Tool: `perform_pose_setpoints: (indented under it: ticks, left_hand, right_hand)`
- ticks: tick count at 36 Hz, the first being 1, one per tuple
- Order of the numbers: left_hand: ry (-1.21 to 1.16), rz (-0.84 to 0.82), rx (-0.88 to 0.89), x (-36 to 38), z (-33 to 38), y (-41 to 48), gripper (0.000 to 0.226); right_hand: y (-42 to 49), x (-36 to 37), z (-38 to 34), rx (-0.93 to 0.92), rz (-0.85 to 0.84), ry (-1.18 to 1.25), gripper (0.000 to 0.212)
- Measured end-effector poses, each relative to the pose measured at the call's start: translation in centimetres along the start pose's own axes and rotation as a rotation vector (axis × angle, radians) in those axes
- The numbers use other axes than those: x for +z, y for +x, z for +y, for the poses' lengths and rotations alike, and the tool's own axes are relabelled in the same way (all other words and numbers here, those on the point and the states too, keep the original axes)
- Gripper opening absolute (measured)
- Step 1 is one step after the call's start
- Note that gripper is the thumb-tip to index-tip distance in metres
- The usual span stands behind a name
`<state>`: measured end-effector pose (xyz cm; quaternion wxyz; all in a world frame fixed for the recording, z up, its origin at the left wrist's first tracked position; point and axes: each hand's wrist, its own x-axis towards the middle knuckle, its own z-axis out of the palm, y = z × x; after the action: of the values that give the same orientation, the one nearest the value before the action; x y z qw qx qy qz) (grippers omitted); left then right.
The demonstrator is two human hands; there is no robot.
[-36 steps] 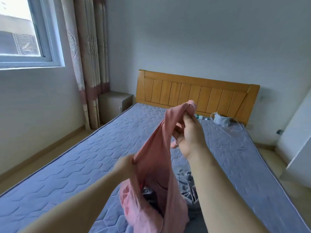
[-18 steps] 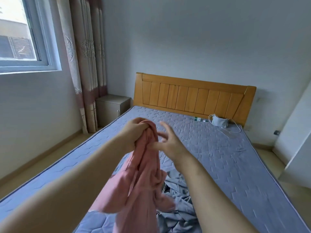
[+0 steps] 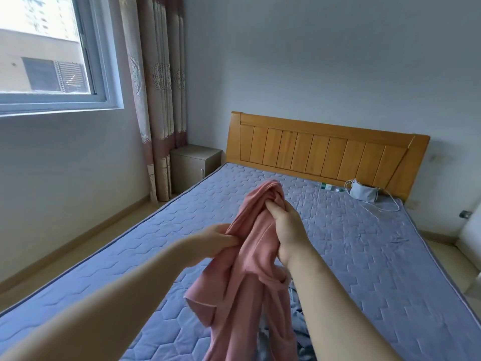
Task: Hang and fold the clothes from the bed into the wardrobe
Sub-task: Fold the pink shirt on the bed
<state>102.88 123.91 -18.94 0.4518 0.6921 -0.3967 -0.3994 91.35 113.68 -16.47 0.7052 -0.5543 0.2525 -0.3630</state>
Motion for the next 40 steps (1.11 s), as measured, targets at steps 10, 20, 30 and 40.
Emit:
perform_pose_setpoints:
  ticks: [10, 20, 30, 40]
  left_hand:
    - [0.132, 0.485, 0.068, -2.1, -1.0, 1.2, 0.017]
    - [-0.022, 0.299, 0.391, 1.5, 6.3, 0.7, 0.022]
    - [-0.140, 0.055, 0.558, 1.6, 7.1, -0.4, 0.044]
    - [-0.051, -0.047, 0.251, 0.7, -0.9, 0.6, 0.070]
  right_hand:
    - [-0.5, -2.7, 0.9, -0.022, 0.011, -0.235, 0.023]
    - [-1.5, -1.6, 1.6, -0.148, -0.357, -0.548, 0.036]
    - [-0.7, -2.4, 3.4, -0.011, -0.019, -0.619, 0.033]
    - [-0.4, -2.1, -0.9, 0.170, -0.029, 0.089, 0.015]
